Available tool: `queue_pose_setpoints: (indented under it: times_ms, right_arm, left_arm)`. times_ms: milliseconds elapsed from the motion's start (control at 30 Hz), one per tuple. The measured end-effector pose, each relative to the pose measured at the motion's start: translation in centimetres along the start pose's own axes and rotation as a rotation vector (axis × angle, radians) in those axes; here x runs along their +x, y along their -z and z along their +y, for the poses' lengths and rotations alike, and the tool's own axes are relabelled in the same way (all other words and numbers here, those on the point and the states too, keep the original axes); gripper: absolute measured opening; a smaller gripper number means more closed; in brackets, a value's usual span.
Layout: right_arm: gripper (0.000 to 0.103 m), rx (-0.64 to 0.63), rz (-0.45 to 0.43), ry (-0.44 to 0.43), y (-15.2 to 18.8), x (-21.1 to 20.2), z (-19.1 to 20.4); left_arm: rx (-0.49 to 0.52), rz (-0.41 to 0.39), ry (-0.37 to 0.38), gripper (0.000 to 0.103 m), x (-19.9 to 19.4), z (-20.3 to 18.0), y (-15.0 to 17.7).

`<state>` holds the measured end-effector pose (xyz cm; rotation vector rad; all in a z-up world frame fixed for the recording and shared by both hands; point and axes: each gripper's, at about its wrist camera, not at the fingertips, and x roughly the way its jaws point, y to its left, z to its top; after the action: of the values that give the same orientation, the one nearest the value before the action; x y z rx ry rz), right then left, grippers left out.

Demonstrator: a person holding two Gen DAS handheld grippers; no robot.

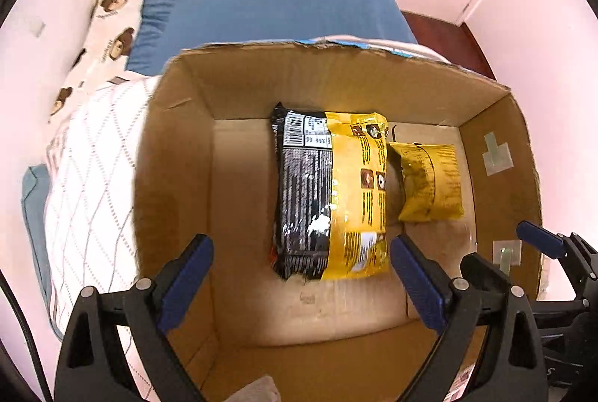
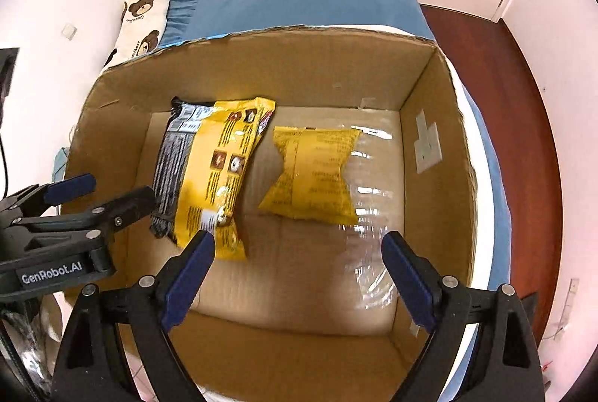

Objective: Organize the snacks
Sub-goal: 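Withdraw both tools from the box back toward the snacks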

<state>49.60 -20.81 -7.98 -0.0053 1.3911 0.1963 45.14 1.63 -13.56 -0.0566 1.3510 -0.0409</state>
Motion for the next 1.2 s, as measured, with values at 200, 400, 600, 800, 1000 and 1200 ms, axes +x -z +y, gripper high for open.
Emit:
queue_pose_setpoints:
  times_ms: [200,400,600,800,1000,1200]
  right_arm:
    - [0.093,-0.009,-0.063,0.011,2.6,-3.0,0.5]
    - [0.093,-0.01,-0.139,0.011,5.4,-6.8,0.9]
    - [0.093,-0.017,-0.21,0.01,7.9,-10.6,1.1]
    - [0.093,-0.013,-0.263,-0.003,10.4,-13.1,1.1]
    - [0.093,0.024,-0.236,-0.047,13.9,-13.7,-0.1]
    - [0.093,0.125,-0.097,-0.051,21.0,-10.1,-4.3]
  left_arm:
    - [0.005,-0.09,0.005,0.097,-3.5,-0.7,3.0]
    - [-0.002,-0.175,0.01,0.097,-6.9,-0.5,5.6]
    - [-0.008,-0.245,0.012,0.097,-10.1,-0.6,8.5]
    - [-0.03,-0.285,0.033,0.097,-12.2,-0.6,11.1]
    - [0.04,-0.304,0.0,0.097,-13.0,-1.9,14.7]
    - [0.258,-0.088,-0.07,0.097,-6.8,-5.0,20.7]
